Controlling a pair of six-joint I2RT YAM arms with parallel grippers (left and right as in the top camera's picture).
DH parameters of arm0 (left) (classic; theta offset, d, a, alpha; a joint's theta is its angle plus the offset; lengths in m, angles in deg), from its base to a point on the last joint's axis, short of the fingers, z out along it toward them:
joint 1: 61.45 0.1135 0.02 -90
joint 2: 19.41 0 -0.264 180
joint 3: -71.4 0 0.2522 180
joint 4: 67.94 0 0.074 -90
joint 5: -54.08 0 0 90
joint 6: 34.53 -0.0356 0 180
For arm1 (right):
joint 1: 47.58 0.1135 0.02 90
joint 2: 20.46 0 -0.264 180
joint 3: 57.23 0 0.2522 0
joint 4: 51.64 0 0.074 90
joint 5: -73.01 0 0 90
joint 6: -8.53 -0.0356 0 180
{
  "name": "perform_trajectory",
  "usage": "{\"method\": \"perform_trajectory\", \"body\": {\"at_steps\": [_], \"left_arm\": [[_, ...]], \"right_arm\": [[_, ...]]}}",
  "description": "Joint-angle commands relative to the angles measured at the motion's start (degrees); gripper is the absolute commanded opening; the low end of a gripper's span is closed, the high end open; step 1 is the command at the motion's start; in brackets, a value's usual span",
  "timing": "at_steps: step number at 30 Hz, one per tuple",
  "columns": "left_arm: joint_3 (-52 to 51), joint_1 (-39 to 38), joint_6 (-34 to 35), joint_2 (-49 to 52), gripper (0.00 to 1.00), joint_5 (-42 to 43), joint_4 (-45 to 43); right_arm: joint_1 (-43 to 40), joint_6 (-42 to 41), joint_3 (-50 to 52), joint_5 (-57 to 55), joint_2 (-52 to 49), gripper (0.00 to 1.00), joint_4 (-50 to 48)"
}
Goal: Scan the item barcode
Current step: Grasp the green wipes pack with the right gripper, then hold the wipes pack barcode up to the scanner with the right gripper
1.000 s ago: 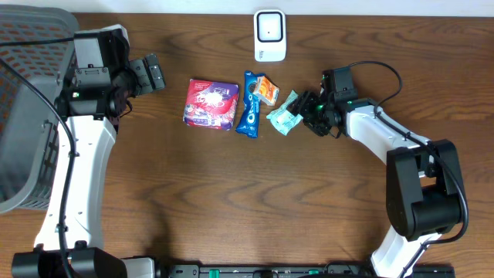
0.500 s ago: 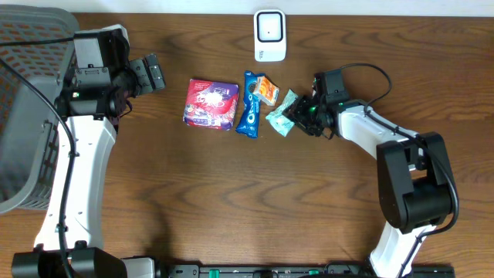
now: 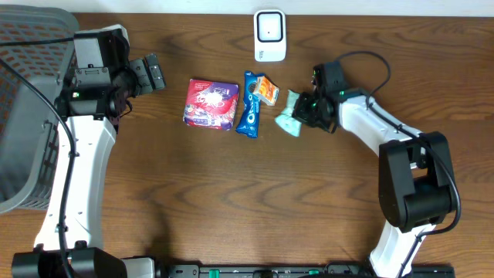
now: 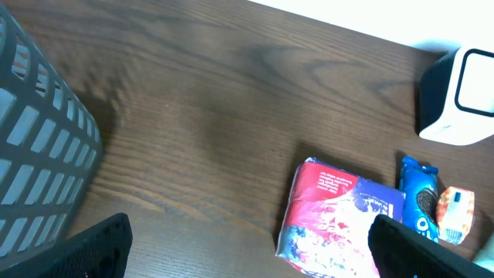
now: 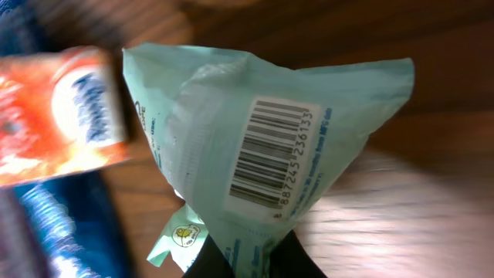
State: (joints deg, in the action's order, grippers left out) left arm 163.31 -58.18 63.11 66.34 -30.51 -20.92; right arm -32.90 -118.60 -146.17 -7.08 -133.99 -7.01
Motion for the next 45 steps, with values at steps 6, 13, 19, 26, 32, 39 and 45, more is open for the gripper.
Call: {"method": "perform_trajectory", "body": {"at_steps": [6,13,19,26,32,39,45], "left_arm": [[-0.1,0.1,-0.1,0.4,0.98,-0.5,0.2],[-0.1,0.1,-0.1,0.4,0.98,-0.5,0.2],[-0.1,0.1,-0.1,0.4,0.98,-0.5,0.2],[-0.2,0.1,-0.1,0.4,0.98,-0.5,0.2],[-0.2,0.1,-0.1,0.4,0.98,-0.5,0.2],[-0.2,0.1,-0.1,0.4,0.98,-0.5,0.2],[-0.1,0.1,-0.1,0.4,0.98,-0.5,0.2]], "right_arm": [[0.7,4.0,-13.7,-38.2,0.7,0.01,15.4],[1.7,0.8,-13.6,-59.5,-1.0,0.02,18.2],[2.3,0.7,-13.6,-63.3,-5.5,0.01,17.9],[5.2,1.0,-13.6,-60.1,-11.6,0.1,17.6],[10.1,1.6,-13.8,-49.7,-11.9,0.37,15.4],[15.3,6.1,-18.3,-48.6,-11.9,0.71,15.1],[15.1,7.3,-27.7,-48.6,-11.9,0.8,22.9]]}}
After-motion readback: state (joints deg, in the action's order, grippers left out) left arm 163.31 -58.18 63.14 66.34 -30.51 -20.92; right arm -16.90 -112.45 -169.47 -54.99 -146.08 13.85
